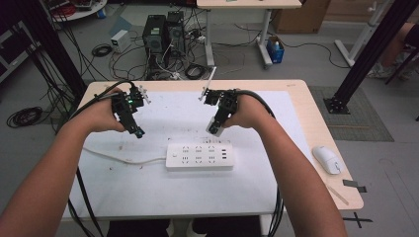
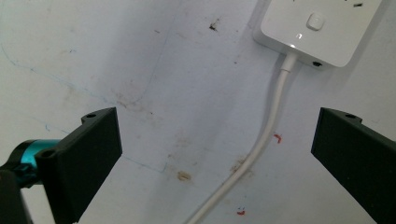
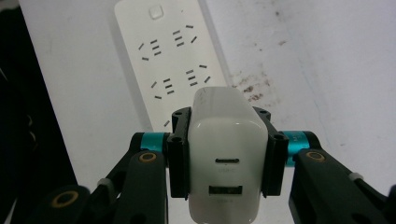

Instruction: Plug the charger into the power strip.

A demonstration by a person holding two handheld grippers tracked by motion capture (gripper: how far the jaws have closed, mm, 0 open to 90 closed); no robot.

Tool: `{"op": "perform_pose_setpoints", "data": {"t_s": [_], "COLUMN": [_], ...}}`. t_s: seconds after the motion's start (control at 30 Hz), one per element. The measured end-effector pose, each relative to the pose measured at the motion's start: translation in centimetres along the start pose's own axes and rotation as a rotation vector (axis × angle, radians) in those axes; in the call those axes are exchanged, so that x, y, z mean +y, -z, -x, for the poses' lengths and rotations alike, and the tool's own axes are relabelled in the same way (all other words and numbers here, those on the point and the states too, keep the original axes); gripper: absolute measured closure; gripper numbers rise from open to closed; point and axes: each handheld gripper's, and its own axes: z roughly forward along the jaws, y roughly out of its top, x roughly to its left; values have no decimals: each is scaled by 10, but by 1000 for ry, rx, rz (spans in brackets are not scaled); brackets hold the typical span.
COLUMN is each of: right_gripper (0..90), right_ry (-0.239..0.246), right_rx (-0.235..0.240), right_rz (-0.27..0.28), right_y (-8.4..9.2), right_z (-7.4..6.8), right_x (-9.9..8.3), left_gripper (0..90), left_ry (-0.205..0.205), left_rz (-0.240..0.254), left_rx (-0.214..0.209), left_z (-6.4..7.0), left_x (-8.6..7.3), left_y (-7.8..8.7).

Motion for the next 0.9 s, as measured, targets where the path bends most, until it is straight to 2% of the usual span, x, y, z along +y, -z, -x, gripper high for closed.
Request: {"op": "perform_pose_setpoints", "data": {"t_s": [0.07, 0.3, 0.57, 0.9], "right_gripper": [622, 623, 623, 623], "right_ry": [25, 91, 124, 161], "right_rx": [4, 6, 21, 5], "right_rz": [-39, -102, -148, -189], "right_y": [-9, -30, -51, -63], "right_z": [-3, -9, -8, -7], "right_x": [4, 6, 4, 7], "left_gripper": [18, 18, 18, 18], "left_ry": [-1, 17, 25, 44], "left_rz": [3, -6, -25, -22], "left_rx": [-2, -4, -5, -1], "left_z": [0, -3, -5, -8], "left_x": [-1, -8, -14, -21], "left_y": [1, 2, -1, -2]}}
